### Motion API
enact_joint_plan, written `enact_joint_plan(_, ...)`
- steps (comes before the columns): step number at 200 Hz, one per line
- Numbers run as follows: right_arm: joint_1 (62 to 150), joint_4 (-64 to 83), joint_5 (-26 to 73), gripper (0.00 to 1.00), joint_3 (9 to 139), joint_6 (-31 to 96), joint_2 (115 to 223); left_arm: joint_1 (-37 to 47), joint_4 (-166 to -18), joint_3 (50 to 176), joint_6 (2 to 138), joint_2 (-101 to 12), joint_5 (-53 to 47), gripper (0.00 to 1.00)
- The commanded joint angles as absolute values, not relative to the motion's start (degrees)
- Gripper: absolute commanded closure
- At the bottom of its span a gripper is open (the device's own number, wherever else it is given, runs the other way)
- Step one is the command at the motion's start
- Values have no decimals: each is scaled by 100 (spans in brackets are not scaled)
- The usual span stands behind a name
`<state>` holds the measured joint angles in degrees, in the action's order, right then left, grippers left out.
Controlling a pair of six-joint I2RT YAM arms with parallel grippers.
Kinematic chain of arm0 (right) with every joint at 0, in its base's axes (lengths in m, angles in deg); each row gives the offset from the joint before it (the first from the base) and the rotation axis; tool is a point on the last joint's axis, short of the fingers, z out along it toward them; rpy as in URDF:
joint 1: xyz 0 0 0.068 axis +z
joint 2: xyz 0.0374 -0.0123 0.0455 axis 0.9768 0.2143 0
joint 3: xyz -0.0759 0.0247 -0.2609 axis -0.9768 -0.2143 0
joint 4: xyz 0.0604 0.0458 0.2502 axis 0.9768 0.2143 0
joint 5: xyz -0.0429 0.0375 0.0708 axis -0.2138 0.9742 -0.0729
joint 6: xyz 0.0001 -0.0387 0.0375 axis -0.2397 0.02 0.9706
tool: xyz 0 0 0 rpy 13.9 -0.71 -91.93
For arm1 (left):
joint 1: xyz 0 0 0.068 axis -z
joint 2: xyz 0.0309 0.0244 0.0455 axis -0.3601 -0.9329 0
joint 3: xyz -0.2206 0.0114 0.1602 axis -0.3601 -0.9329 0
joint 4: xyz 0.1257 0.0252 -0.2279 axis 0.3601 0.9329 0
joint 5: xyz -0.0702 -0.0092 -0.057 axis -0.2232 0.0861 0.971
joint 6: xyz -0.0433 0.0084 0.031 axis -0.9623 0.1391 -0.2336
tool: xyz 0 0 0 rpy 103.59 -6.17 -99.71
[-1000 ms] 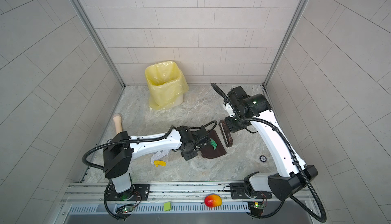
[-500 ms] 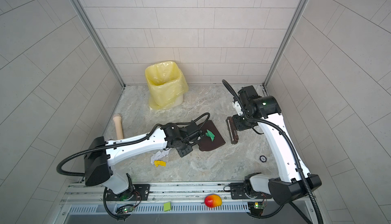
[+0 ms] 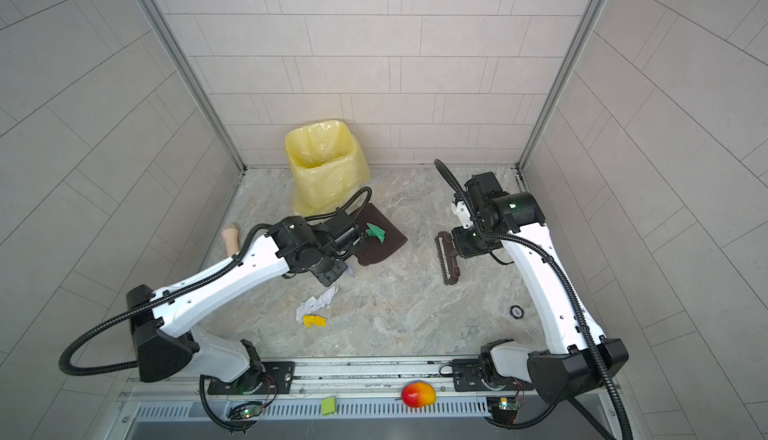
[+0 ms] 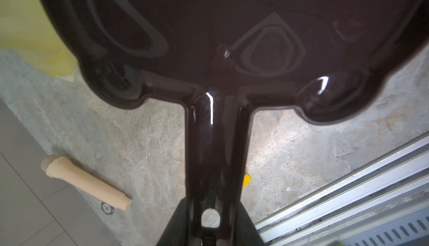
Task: Sweep away the paper scraps from the table
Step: 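Lift the dustpan to the yellow bin with the left gripper while right brush withdraws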
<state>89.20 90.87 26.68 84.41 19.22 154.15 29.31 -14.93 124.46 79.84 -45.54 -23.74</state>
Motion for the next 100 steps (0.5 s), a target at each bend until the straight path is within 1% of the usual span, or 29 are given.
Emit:
enact_joint_plan(1,8888,8945,2773,100,8429,1846,15378,2662,-768,12832,7765,-4233,-2703,100)
enact_joint_plan(45,8852,8927,2825,100,8437,1826,15394,2030,-541,13196,7758,-3917,-2852,100)
enact_joint_plan(60,8844,8924,2842,100,8452,1818,15393,1690,-545,13284,7847,-3813,-2827,100)
enact_joint_plan(79,8834,8939,2862,100,8464,1796,15378,1231,-435,13464,8002,-3811,-2793,100)
enact_joint_plan(100,8809,8927,2884,100,8414,1773,15349,937,-435,13634,8125,-3842,-2859,100)
